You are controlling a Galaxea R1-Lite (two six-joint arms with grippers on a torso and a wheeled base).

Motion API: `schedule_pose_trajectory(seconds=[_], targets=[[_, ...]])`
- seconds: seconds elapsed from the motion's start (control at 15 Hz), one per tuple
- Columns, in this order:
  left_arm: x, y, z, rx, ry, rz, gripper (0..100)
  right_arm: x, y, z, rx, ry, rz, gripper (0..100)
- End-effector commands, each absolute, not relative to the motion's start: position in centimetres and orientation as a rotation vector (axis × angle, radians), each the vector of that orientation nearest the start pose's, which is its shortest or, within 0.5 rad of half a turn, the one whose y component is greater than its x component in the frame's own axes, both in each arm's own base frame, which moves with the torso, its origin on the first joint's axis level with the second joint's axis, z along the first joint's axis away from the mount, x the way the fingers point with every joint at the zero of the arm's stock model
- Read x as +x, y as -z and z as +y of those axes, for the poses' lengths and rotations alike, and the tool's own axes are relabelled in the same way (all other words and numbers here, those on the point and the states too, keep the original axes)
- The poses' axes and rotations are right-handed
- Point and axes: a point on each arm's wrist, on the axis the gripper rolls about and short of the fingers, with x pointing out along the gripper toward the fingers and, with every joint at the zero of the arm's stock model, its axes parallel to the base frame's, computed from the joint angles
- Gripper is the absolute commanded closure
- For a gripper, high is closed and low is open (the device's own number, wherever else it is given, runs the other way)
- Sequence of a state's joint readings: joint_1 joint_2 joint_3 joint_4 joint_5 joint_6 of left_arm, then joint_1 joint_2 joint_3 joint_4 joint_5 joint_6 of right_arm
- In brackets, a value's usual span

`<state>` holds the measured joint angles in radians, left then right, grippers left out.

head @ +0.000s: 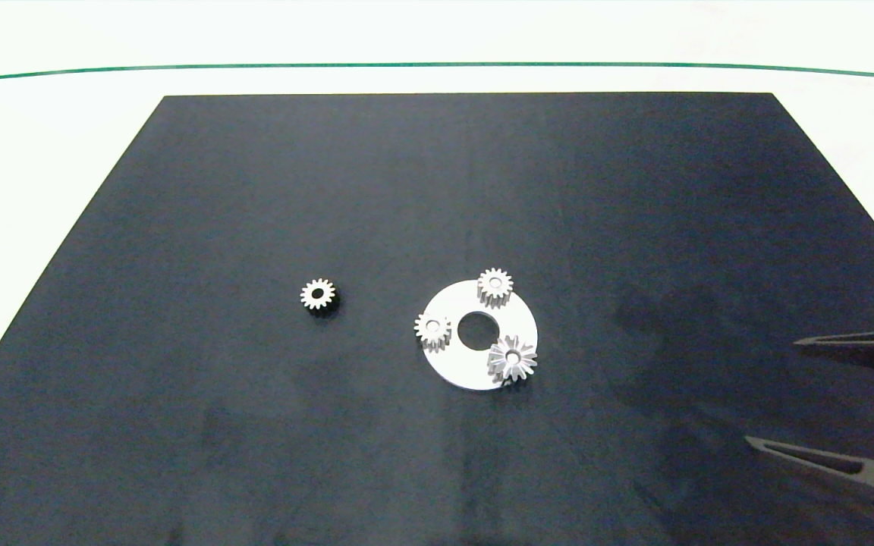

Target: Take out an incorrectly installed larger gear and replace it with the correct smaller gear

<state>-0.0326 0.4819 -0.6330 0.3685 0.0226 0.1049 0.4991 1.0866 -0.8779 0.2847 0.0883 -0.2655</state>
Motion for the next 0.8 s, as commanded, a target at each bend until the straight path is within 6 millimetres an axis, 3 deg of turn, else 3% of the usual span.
schedule_pose_trajectory(seconds=[0.07, 0.33, 0.8], targets=[[0.3, -21.9, 0.0, 0.112, 0.024, 0.246, 0, 16.4, -25.3, 10.3, -0.435, -0.709, 0.478, 0], [0.3, -22.0, 0.0, 0.113, 0.026, 0.24, 0, 18.7, -24.2, 13.3, -0.485, -0.78, 0.53, 0], [0.4, -21.9, 0.0, 0.111, 0.028, 0.243, 0, 22.8, -22.6, 16.6, -0.616, -0.797, 0.571, 0]])
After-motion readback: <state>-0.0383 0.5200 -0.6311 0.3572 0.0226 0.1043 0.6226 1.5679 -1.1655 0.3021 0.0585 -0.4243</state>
